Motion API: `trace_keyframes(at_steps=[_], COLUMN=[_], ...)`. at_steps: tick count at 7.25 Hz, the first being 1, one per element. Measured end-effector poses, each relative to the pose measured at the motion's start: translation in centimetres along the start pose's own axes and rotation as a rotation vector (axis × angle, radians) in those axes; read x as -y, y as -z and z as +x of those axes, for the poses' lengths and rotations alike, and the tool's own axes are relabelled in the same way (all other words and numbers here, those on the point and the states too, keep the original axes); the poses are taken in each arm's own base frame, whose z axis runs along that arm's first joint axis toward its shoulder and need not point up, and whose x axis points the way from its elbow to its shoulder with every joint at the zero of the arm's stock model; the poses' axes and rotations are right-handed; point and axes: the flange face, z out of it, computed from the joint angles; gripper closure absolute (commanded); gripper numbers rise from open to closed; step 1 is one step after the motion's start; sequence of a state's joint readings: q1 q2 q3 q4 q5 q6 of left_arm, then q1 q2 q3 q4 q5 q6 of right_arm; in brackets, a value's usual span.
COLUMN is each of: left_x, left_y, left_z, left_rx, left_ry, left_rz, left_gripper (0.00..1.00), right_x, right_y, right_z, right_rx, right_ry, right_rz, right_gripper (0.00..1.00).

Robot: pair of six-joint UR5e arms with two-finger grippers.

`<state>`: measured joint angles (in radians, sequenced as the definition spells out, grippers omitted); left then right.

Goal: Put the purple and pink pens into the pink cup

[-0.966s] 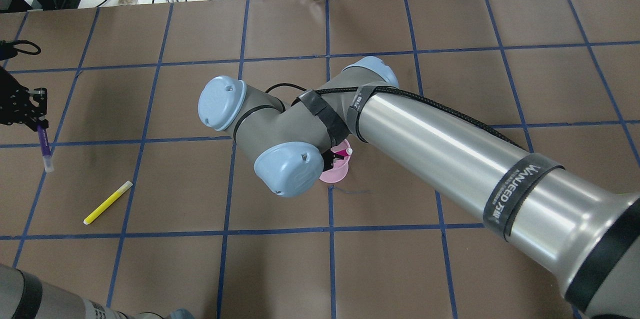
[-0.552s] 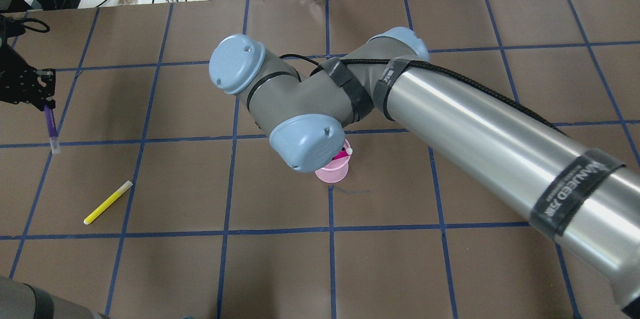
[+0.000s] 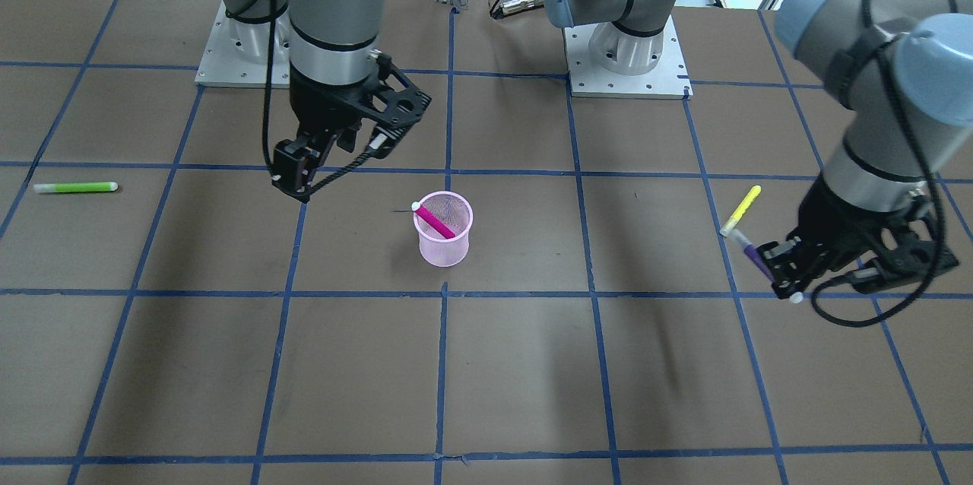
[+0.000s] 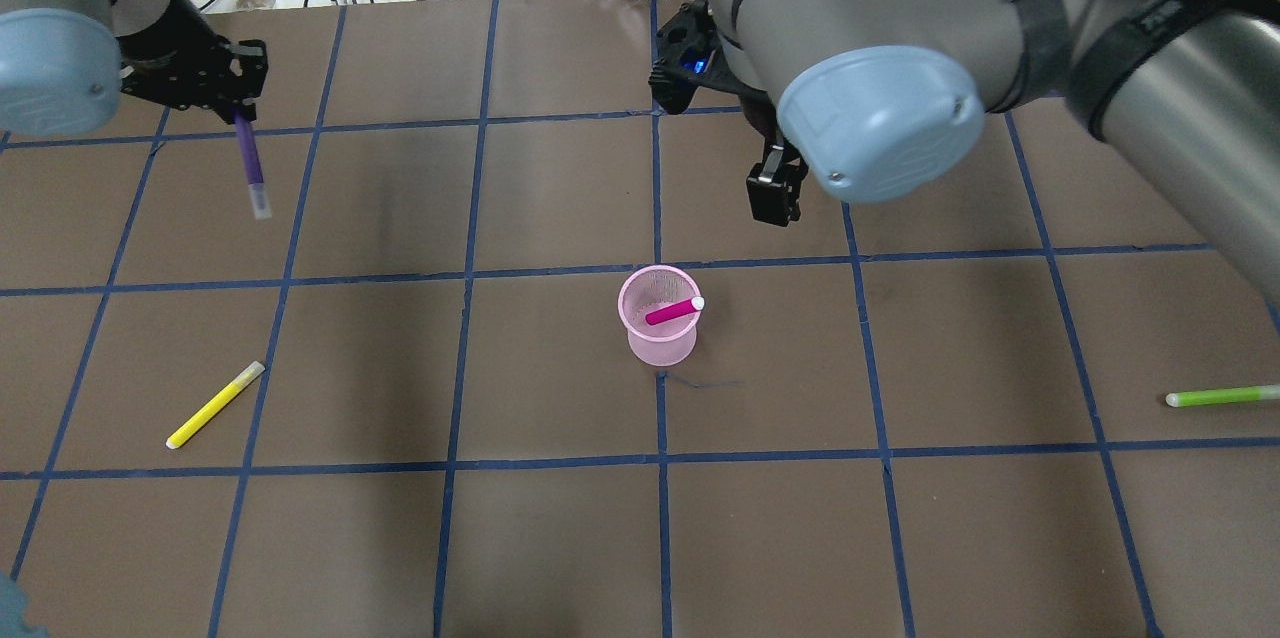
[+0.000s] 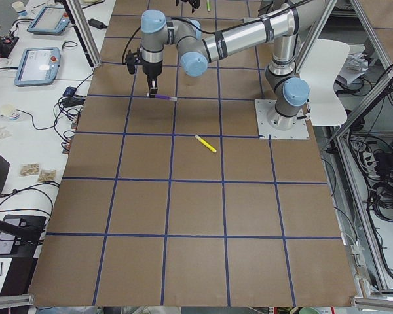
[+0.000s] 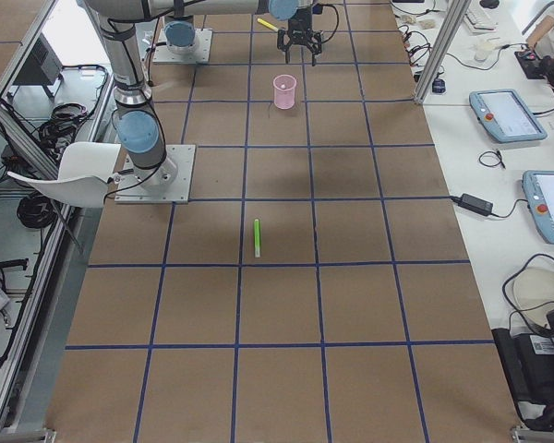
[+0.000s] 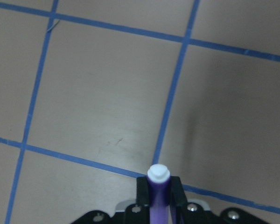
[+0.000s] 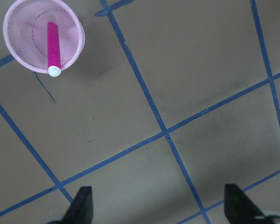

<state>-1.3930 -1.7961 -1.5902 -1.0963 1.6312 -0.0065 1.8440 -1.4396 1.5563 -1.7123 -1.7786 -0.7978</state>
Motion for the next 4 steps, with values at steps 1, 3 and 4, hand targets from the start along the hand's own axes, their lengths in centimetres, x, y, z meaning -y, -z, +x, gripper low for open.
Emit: trace_keyframes(at_steps=[1,3,4], left_x=[-1.3,-5.2,-7.2], left_y=[0.9,0.8,0.7], left_z=[5.5,14.3,17.6], left_rx=[-0.026,-0.079,-0.101], left_ry=[-0.015,0.025,0.055], left_rz=[0.052,0.086,0.084], left_gripper=[1.0,1.0,1.0], right_x=[-2.0,-5.2,-6.4], right_y=[0.9,1.8,2.1], right_z=[1.5,4.0,4.6], right_rx=[0.027,0.069,0.102], right_ry=[-0.103,-0.359,-0.49], right_rz=[0.045,0.095,0.108], right_gripper=[0.0,0.0,0.0])
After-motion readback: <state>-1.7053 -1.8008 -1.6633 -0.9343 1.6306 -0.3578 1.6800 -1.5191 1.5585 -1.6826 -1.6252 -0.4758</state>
